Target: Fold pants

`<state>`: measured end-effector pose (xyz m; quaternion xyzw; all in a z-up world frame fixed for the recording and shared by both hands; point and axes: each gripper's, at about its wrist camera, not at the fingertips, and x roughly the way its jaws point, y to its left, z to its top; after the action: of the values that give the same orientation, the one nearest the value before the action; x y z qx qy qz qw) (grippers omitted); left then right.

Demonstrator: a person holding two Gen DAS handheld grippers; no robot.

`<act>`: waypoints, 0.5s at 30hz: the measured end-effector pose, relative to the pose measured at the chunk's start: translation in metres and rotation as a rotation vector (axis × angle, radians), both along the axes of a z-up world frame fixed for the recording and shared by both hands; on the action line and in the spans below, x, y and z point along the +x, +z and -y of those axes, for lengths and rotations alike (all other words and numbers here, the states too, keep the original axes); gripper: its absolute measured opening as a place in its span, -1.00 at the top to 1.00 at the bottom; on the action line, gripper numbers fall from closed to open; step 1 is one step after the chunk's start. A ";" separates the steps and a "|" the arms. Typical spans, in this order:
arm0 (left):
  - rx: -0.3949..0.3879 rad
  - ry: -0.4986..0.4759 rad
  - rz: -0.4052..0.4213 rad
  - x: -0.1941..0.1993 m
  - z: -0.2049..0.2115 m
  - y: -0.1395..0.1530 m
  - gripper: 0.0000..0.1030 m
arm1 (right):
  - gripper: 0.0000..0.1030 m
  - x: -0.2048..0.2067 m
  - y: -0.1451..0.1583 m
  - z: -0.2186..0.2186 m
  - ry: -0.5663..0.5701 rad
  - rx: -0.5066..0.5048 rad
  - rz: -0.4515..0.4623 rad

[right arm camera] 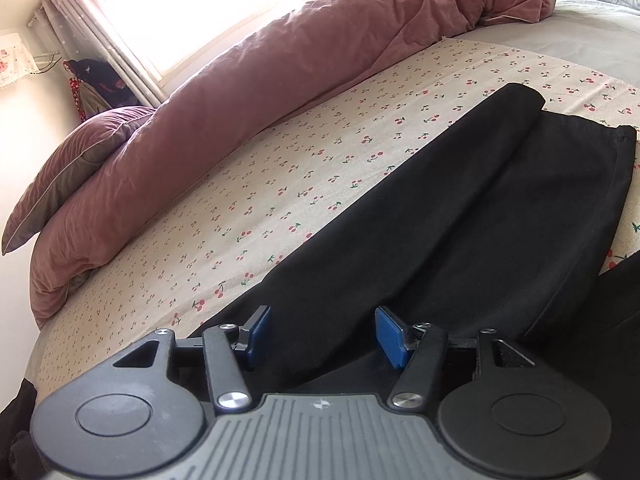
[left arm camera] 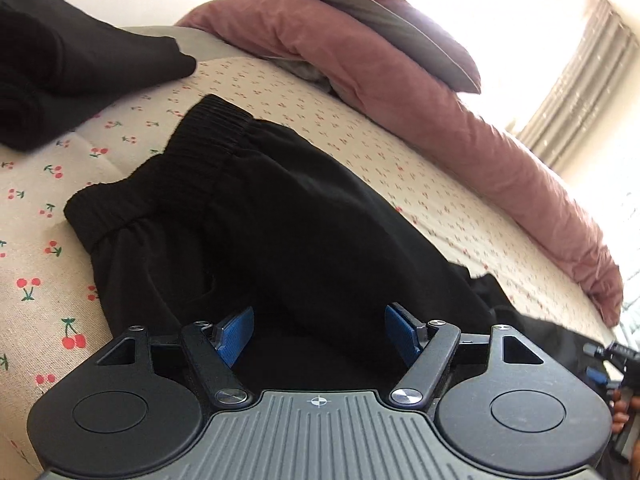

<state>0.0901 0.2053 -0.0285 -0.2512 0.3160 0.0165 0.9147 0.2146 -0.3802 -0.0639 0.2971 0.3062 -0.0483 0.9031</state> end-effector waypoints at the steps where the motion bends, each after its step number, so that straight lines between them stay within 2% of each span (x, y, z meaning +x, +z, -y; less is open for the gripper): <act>1: -0.003 0.027 0.015 0.000 -0.003 -0.001 -0.36 | -0.13 0.001 -0.001 0.000 -0.005 -0.003 0.007; 3: -0.004 0.071 0.029 0.002 -0.006 -0.005 -0.30 | -0.07 0.005 -0.004 0.001 -0.022 -0.008 0.024; 4: -0.010 0.087 0.032 0.003 -0.008 -0.007 -0.19 | -0.05 0.006 -0.005 0.001 -0.027 -0.007 0.034; 6: -0.020 0.107 0.040 0.005 -0.011 -0.009 0.48 | 0.03 0.006 -0.008 0.004 -0.044 0.003 0.058; 7: -0.025 0.117 0.044 0.006 -0.012 -0.009 0.63 | 0.22 0.006 -0.009 0.005 -0.051 -0.001 0.061; 8: -0.028 0.127 0.053 0.006 -0.014 -0.009 0.84 | 0.66 0.006 -0.009 0.006 -0.056 -0.015 0.060; 9: -0.025 0.131 0.065 0.004 -0.016 -0.007 0.96 | 0.92 0.006 -0.010 0.008 -0.053 -0.022 0.051; 11: -0.002 0.132 0.091 0.001 -0.015 0.000 1.00 | 0.96 0.002 -0.010 0.012 -0.054 0.001 0.059; 15: 0.083 0.108 0.145 -0.008 -0.014 0.020 1.00 | 0.96 -0.022 0.019 0.006 -0.055 -0.066 0.097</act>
<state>0.0818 0.2193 -0.0084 -0.2301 0.2341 0.0605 0.9427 0.1931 -0.3860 -0.0451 0.2772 0.2522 -0.0688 0.9246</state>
